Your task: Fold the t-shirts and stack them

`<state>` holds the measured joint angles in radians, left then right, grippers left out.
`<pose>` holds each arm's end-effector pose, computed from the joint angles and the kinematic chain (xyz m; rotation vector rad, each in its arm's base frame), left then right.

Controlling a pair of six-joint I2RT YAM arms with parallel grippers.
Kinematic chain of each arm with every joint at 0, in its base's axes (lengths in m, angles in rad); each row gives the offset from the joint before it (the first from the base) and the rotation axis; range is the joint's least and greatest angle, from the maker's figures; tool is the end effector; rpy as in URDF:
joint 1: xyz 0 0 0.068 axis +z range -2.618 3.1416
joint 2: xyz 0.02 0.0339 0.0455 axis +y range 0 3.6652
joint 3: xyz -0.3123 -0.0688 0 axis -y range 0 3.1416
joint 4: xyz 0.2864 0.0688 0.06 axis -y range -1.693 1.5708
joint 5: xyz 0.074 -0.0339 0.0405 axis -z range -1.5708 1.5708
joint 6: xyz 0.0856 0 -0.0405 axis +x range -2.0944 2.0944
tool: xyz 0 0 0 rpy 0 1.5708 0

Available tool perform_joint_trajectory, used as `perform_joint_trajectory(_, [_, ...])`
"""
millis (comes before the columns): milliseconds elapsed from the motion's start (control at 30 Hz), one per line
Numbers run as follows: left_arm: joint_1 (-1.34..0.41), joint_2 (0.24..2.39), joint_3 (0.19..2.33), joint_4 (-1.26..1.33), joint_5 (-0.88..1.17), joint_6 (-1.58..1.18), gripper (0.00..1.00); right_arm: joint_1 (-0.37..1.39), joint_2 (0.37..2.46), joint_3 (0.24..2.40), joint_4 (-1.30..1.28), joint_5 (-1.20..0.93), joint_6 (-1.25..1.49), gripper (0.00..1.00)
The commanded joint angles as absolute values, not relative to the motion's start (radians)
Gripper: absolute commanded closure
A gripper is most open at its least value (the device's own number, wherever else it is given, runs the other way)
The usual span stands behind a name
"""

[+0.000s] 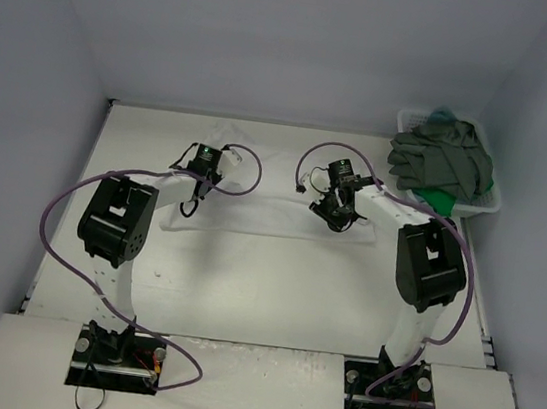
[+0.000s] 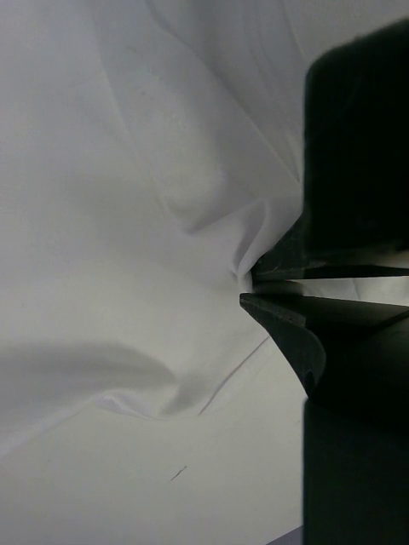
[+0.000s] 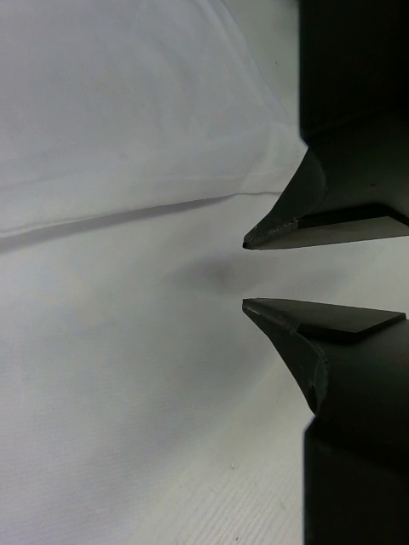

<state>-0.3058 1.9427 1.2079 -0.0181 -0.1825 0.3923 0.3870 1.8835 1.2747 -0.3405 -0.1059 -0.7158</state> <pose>0.4830 -0.1362 0.1488 0.7070 2.2117 0.2556 0.4392 0.1888 0.1667 -1.3524 2.1173 -0.0007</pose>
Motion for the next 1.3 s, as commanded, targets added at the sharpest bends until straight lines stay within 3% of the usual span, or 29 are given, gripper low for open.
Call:
perform_joint_trajectory(0, [-0.298,1.933,1.272,0.035,-0.226,0.373,0.92,0.39,1.89,1.269,-0.307,-0.109,-0.698,0.73])
perform_joint_trajectory(333, [-0.296,1.924,1.259,0.018,-0.212,0.359,0.92,0.396,1.95,1.279,-0.282,-0.1,-0.69,0.89])
perform_joint_trajectory(667, [-0.29,1.93,1.239,0.017,-0.221,0.368,0.92,0.44,1.956,1.217,-0.291,-0.086,-0.698,0.91])
perform_joint_trajectory(1267, [-0.196,1.761,1.114,-0.066,-0.19,0.399,0.92,0.523,1.753,1.016,-0.382,-0.158,-0.69,0.9])
